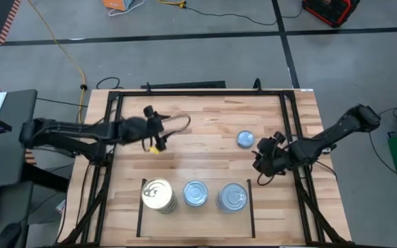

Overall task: Stack canned seafood by type on shelf
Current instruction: Put the blue tuna can on the top of the left stacked tuna cans on the shelf

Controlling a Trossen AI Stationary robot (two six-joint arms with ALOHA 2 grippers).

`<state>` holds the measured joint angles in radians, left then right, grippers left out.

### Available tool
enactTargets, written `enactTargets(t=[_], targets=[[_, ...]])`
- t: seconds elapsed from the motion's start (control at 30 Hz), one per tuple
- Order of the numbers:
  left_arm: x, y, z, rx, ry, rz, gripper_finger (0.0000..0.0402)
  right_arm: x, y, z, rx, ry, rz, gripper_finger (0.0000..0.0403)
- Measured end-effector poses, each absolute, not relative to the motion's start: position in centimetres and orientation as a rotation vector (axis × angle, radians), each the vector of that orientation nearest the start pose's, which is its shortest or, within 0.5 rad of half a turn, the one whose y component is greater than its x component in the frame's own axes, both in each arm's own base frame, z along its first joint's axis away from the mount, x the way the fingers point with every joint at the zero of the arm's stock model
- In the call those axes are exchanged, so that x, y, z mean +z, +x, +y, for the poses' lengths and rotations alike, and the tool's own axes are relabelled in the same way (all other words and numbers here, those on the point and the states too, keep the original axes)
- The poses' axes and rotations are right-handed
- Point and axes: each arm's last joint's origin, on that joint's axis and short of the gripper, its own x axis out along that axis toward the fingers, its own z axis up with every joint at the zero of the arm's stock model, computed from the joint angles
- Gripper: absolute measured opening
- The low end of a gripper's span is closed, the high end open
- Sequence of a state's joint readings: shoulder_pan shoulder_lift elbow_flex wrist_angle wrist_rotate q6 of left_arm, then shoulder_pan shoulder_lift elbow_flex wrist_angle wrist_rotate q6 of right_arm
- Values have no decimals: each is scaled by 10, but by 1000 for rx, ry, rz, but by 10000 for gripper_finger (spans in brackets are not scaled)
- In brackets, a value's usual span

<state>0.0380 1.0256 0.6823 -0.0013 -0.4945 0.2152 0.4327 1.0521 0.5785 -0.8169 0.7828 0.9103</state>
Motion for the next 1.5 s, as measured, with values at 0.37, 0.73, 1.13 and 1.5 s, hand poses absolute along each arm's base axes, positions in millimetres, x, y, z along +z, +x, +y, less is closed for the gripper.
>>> enactTargets(t=[0.37,0.73,1.13,1.5], targets=[[228,240,81,291,198,579,288,170,156,19,-844,205,827,254],[180,296,91,170,256,529,288,162,151,16,-748,293,1029,254],[166,336,103,104,272,542,288,138,172,-28,-676,261,918,252],[168,334,110,79,195,566,288,133,217,-62,-277,251,699,219]])
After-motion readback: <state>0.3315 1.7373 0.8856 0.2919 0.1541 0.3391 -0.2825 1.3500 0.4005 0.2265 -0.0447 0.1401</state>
